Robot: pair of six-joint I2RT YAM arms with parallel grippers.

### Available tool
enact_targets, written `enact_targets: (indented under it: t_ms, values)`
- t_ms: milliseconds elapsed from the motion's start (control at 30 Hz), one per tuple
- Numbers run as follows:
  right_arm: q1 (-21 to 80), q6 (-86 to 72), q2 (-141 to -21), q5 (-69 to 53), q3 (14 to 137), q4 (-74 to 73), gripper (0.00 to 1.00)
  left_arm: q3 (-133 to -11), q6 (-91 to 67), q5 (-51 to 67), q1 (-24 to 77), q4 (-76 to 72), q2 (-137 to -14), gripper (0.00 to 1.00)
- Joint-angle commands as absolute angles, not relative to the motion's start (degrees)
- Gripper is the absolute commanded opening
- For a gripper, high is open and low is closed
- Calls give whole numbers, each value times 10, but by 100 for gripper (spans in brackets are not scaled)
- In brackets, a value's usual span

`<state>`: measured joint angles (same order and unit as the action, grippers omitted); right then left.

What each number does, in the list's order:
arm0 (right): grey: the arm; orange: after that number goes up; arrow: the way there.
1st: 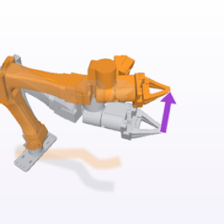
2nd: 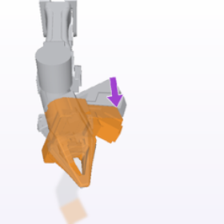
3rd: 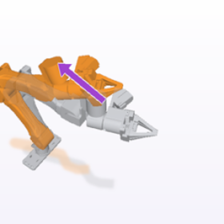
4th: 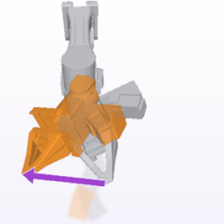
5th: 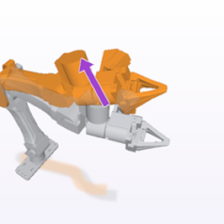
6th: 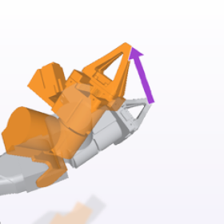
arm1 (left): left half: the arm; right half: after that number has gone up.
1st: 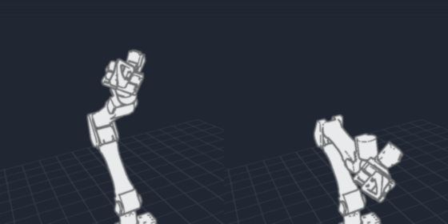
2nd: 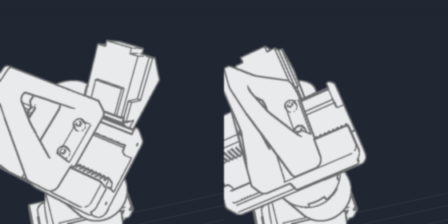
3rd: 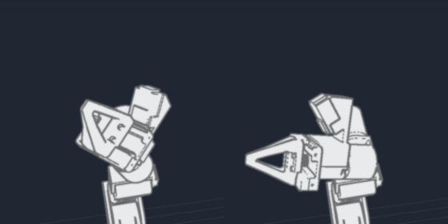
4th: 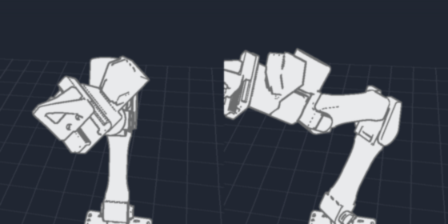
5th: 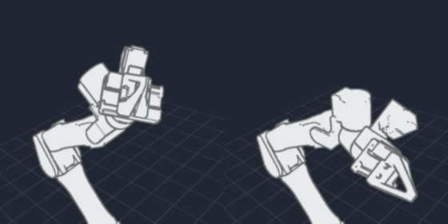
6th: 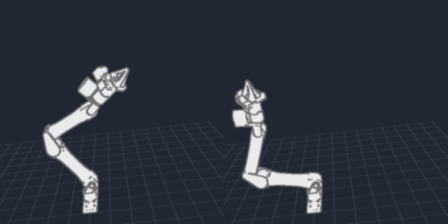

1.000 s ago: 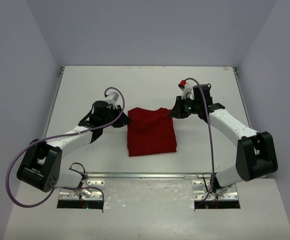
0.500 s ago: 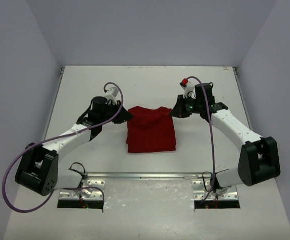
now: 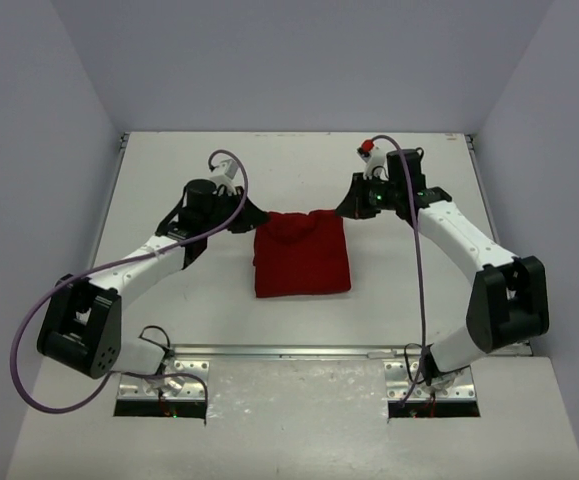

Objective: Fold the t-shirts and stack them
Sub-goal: Fold the tshirt

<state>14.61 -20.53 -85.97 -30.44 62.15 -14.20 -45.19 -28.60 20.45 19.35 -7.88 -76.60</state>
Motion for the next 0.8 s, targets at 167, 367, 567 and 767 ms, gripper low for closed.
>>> enact_targets:
  t_ms: [167,367,567,767]
  values:
    - [128,-200,-939,-317,668,-116,1,-493,-295,210,171,-130,-848,0]
    - [117,-190,-1003,-319,709,-118,1,-525,-290,210,160,-160,-906,0]
    - [113,-182,-1069,-313,751,-121,1,-555,-296,213,139,-163,-964,0]
    - [112,-177,-1119,-322,792,-114,1,-570,-308,213,129,-180,-1013,0]
